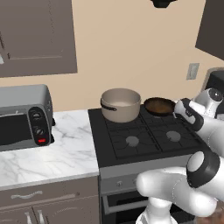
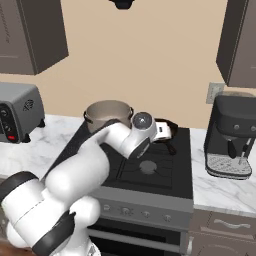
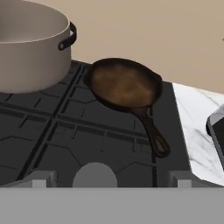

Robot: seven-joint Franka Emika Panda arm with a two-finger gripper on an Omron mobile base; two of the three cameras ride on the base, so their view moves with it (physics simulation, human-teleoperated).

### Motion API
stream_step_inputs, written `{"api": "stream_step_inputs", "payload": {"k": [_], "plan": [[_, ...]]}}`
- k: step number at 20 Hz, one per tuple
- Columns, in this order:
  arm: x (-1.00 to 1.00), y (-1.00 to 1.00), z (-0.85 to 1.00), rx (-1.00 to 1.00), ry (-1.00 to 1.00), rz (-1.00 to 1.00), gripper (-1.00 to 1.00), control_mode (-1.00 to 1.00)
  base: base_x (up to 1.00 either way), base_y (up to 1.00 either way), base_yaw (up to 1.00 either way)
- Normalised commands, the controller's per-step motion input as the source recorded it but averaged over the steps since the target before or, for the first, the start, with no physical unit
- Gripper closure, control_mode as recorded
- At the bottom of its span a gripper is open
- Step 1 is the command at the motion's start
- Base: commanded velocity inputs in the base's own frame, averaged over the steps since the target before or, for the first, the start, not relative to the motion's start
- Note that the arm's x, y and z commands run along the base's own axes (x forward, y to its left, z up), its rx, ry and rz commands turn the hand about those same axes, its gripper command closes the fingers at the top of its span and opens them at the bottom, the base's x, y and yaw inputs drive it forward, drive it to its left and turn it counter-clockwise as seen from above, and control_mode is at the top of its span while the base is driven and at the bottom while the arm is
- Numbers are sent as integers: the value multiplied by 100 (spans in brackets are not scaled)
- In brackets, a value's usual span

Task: Move the pot and pan from the stove into the sink.

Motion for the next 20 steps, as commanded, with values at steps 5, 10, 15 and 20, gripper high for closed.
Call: {"api": "stream_step_inputs", "payload": {"k": [5,10,15,20], "plan": [[32,-18,-16,0,0,4,-100,-100,0,0,0],[32,-2,-8,-1,6,0,-100,-100,0,0,0],[30,0,-1,-2,24,0,-100,-100,0,0,0],[14,0,0,-5,14,0,-100,-100,0,0,0]]}}
